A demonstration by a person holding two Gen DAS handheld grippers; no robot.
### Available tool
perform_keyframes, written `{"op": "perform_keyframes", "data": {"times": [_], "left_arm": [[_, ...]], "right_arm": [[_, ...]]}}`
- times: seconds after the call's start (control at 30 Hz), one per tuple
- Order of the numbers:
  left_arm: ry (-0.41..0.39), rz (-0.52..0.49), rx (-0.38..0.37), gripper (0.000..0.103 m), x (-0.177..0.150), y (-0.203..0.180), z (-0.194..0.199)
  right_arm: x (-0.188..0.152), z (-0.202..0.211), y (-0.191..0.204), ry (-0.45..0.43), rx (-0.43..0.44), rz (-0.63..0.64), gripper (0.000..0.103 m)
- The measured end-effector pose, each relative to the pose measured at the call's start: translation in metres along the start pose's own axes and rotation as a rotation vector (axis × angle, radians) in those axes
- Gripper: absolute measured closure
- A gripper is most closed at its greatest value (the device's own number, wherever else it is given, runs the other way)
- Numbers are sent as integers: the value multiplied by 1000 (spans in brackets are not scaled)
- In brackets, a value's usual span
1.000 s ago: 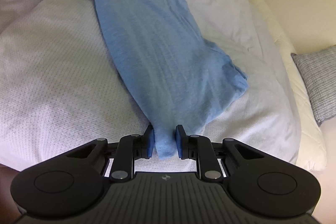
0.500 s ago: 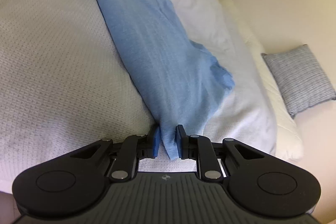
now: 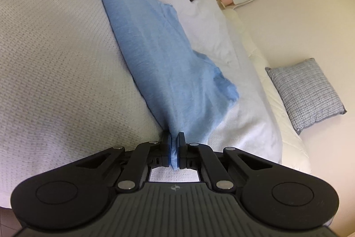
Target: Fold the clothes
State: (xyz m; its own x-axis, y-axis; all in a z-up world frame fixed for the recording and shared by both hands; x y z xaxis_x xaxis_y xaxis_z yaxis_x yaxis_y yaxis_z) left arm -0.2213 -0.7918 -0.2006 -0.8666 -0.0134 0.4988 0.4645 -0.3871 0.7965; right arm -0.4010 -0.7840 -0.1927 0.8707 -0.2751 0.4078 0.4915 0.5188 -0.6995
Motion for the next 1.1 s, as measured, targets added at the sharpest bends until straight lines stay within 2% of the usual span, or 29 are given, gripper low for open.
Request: {"op": "perform_keyframes", "data": {"times": [0.1,0.17,0.2,0.3,0.37,0.43,0.5,0.57,0.6,0.7,0.83,0.9,0.93,0.97,1.1], "left_arm": [[9,22,-21,97,-1,5,-1],[40,75,-39,99,-5,12,-3],[57,69,-25,99,-7,13,-3],[79,-17,46,97,-9,10,8],[56,-101,94,84,-6,3,19],[6,-193,132,76,2,-7,27],[-36,-283,154,74,10,-19,31],[-57,-360,140,75,17,-31,25],[-61,-385,137,77,19,-35,19],[-44,-385,118,92,21,-34,-1],[-32,-334,95,96,16,-21,-16],[-17,-257,72,96,13,-13,-16],[-12,-223,63,96,12,-11,-14],[-11,-199,59,97,11,-11,-10],[-5,-106,47,99,12,-4,3]], "right_arm": [[-3,13,-4,-30,8,-53,103],[-5,23,-5,-50,15,-86,103],[-5,27,-5,-58,16,-92,103],[-6,33,-5,-65,17,-87,103],[-12,38,-4,-74,5,-79,103],[-18,42,-3,-81,-5,-83,103],[-20,45,-1,-99,-11,-86,92],[-21,47,2,-120,-15,-80,70],[-19,45,5,-126,-16,-68,68],[-11,38,11,-133,-15,-28,68],[-2,23,22,-134,-47,98,68],[-1,11,27,-109,-34,162,80],[-1,8,26,-101,-24,162,99],[-3,8,22,-99,-13,133,103],[-7,14,14,-109,15,35,103]]}}
Point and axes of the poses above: each gripper's, at about its wrist camera, not at the fingertips, and z roughly against the way its jaws point, y to its left, x to its top, the point moved 4 cm from there along -z, roughly the way its jaws point, and after that the axes turned 9 degrees about x, right-handed, at the moved point
